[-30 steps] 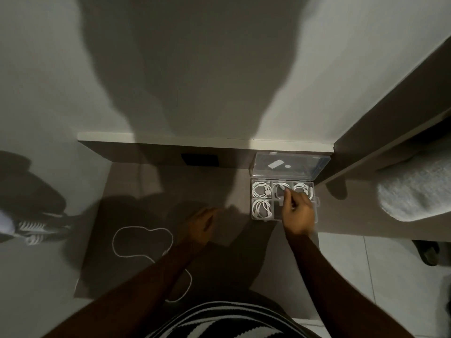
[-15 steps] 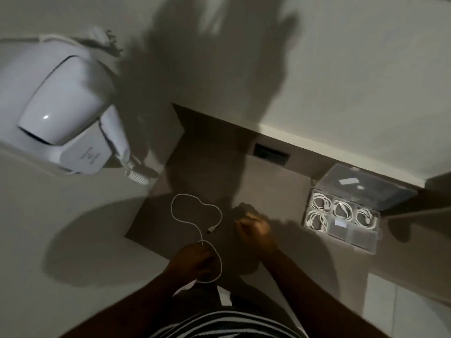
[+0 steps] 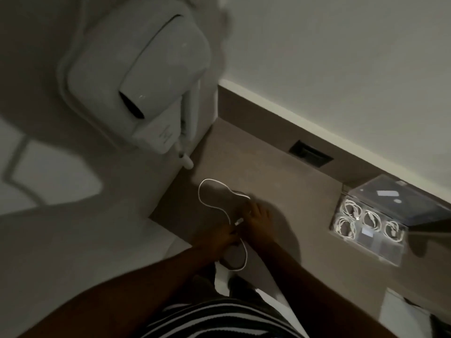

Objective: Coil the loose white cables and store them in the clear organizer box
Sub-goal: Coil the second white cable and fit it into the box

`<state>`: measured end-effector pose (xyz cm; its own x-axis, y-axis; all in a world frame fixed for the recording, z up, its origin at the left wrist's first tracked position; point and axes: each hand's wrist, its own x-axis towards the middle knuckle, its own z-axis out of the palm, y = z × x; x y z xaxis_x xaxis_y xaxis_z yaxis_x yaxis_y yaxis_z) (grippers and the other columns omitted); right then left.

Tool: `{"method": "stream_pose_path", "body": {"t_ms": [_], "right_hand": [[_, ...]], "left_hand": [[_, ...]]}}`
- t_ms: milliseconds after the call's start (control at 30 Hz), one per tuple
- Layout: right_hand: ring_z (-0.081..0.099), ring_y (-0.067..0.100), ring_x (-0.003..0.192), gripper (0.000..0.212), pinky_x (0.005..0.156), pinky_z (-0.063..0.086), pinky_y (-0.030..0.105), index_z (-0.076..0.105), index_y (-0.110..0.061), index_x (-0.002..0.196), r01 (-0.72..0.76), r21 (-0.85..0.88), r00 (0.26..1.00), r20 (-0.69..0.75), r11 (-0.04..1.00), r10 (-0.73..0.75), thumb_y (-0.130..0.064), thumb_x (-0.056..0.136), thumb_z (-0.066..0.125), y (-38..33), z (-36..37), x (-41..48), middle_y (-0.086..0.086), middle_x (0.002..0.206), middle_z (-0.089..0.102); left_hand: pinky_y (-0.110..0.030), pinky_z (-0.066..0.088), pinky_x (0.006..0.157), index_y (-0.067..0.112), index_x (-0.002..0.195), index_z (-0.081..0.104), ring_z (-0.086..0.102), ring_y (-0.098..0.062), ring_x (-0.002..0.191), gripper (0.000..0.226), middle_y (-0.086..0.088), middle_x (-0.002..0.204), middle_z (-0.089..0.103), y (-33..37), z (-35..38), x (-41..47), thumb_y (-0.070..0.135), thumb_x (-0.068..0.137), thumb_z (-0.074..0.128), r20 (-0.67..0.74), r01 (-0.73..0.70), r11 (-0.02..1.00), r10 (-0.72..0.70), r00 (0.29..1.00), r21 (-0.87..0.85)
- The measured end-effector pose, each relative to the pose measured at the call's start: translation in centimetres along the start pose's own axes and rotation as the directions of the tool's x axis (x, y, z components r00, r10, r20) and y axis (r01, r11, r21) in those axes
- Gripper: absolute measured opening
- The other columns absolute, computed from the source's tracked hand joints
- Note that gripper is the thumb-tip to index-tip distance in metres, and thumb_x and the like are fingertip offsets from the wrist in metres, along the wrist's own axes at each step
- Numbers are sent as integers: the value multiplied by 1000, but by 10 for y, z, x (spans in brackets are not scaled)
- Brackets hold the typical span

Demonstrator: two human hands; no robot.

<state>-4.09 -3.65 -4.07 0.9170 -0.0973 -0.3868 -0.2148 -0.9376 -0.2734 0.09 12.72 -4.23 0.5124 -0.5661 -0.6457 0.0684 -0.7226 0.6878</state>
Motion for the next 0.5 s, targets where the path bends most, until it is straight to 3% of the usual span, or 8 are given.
{"method": "stream_pose_path", "body": {"t_ms": [67, 100, 167, 233, 300, 400, 467, 500], "right_hand": [[23, 38, 158, 53, 127, 20, 48, 54, -18, 149, -15, -74, 999, 46, 997, 18, -35, 100, 57, 5, 2, 11, 12, 171, 28], [22, 37, 159, 50, 127, 17, 49, 54, -18, 149, -12, -97, 1000, 23, 995, 15, -33, 101, 54, 8, 2, 15, 11, 171, 28], [31, 36, 155, 45, 122, 24, 51, 61, -20, 144, 63, -168, 997, -32, 984, -70, -32, 101, 52, 9, -6, 19, 7, 166, 37], [38, 34, 151, 43, 117, 30, 54, 63, -25, 141, 157, -111, 980, -102, 981, -168, -34, 99, 58, 7, -22, 17, 5, 162, 44], [41, 24, 150, 45, 119, 27, 57, 58, -35, 143, 213, -23, 961, -176, 977, -214, -44, 100, 53, 4, -43, 9, -1, 160, 49], [68, 15, 116, 28, 119, 38, 56, 69, -39, 119, 227, 125, 948, -256, 966, -190, -46, 100, 49, 4, -83, -5, -7, 124, 75], [71, 8, 87, 10, 95, 58, 43, 66, -37, 108, 231, 333, 929, -353, 914, -106, -38, 98, 63, 5, -115, -17, -10, 98, 77], [71, 8, 82, 15, 84, 60, 36, 62, -37, 108, 221, 449, 924, -379, 866, -39, -33, 96, 71, 6, -132, -23, -10, 92, 74]], "left_hand": [[-48, 49, 112, 9, 132, 68, 63, -36, 123, 30, -16, 129, 69, -3, -2, 2, 21, 106, 60, 28, -28, 997, 26, 999, 72], [-48, 47, 114, 3, 133, 68, 60, -39, 128, 30, -22, 135, 66, -7, -4, 3, 12, 104, 62, 3, -62, 993, 62, 998, 103], [-43, 50, 109, 2, 125, 74, 63, -38, 124, 26, -22, 132, 67, -10, -11, 5, 5, 99, 67, -163, -139, 978, 165, 973, 158], [-39, 55, 104, 12, 124, 74, 67, -27, 119, 24, -11, 129, 66, -1, -26, 6, 13, 101, 66, -376, -162, 979, 199, 905, 126], [-36, 56, 105, 19, 131, 69, 66, -20, 120, 27, -4, 133, 64, 20, -38, 8, 23, 108, 56, -446, -237, 971, 224, 867, 27], [-33, 55, 103, 19, 121, 74, 70, -19, 111, 40, -3, 119, 75, 63, -44, 8, 44, 108, 45, -422, -357, 934, 319, 848, -11], [-32, 59, 86, 23, 104, 76, 74, -15, 88, 54, 0, 94, 78, 91, -51, 4, 58, 106, 34, -412, -405, 914, 383, 827, 37], [-31, 58, 74, 27, 96, 75, 72, -7, 75, 61, 4, 81, 75, 102, -55, 3, 64, 106, 28, -417, -418, 903, 420, 806, 102]]}}
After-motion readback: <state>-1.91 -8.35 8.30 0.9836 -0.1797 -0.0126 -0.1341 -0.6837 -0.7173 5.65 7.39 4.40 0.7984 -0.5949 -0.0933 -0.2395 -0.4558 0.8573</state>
